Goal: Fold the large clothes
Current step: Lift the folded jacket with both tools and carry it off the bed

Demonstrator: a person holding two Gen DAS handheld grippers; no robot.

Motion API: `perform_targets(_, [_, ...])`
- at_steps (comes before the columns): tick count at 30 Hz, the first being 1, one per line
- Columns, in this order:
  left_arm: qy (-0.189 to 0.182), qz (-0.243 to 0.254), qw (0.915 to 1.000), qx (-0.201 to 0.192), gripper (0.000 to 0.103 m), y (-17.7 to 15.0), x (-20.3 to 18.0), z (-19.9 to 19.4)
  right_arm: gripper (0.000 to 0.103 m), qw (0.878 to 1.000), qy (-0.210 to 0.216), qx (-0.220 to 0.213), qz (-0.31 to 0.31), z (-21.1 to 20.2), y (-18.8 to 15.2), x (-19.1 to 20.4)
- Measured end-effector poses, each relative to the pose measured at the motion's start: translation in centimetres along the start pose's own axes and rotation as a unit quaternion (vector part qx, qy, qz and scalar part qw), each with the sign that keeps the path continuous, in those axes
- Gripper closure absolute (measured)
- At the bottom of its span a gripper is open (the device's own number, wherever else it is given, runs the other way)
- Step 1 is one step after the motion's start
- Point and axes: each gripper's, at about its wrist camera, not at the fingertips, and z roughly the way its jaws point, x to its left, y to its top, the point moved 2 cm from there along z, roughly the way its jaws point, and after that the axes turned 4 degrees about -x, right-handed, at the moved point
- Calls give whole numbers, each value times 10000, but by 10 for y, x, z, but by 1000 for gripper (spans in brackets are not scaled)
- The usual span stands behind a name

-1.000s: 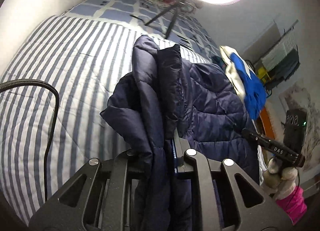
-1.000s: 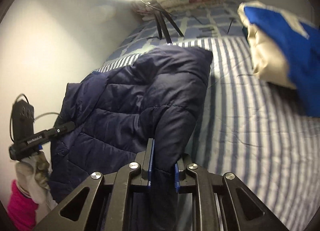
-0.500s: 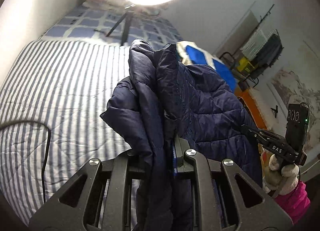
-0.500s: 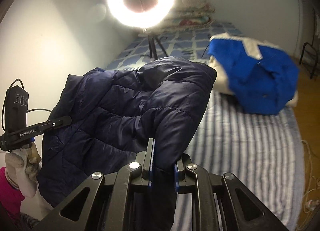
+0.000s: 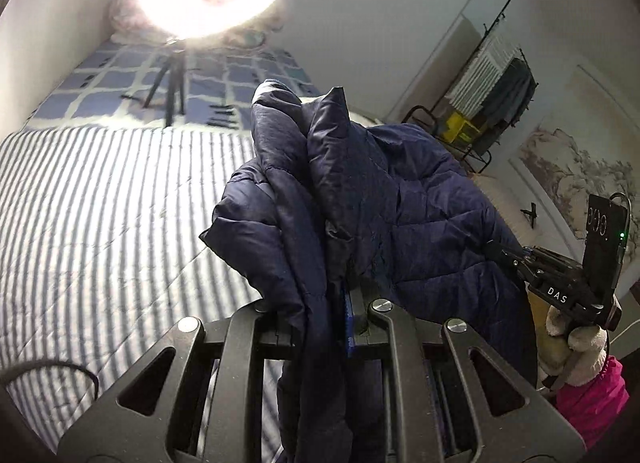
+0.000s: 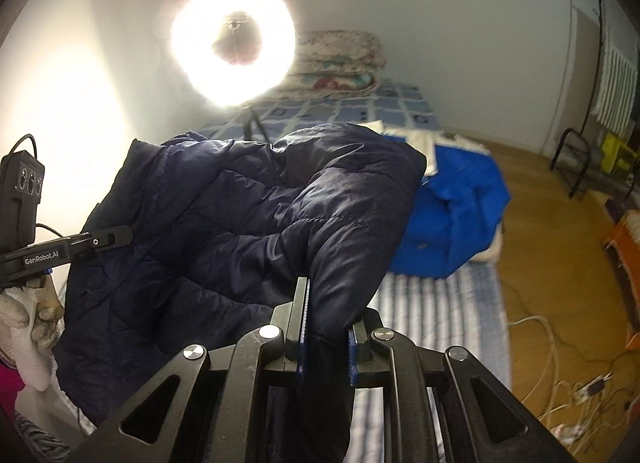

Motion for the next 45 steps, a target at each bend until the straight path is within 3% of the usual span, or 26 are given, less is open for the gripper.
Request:
perform_targets(12, [-356, 441, 9976, -391, 89, 82, -43, 115, 91, 9965, -764, -272, -219, 41, 71, -71])
perform_targets(18, [-500, 308, 9965, -588, 89, 116, -40, 176, 91, 9929, -1091, -437, -189, 80, 110, -99])
perform_targets(27, [-367, 189, 9966, -714, 89, 157, -27, 251, 91, 9897, -1316, -438, -355, 161, 154, -132])
perform_targets(33, [-280, 73, 9977, -617, 89, 163, -13, 290, 91, 9896, -1336, -360, -381, 209, 160, -152])
perform_targets(36, [-210, -213, 9983, -509, 89, 162, 6, 307, 91, 9894, -1379, -261, -380, 227, 156, -161])
perform_targets(39, [-189, -393, 9985, -325, 83, 157, 18, 316, 90, 9909, -1330, -105, -176, 247, 145, -182])
perform_targets(41, [-73, -296, 9991, -303, 72, 154, 18, 317, 85, 9911, -1329, -26, -84, 255, 137, -191])
perform_targets(43, [71, -235, 9992, -325, 64, 152, 18, 314, 71, 9881, -1533, 61, -55, 261, 132, -198])
perform_targets(45, [154, -204, 9990, -370, 61, 150, 19, 310, 64, 9852, -1710, 111, 6, 262, 128, -203])
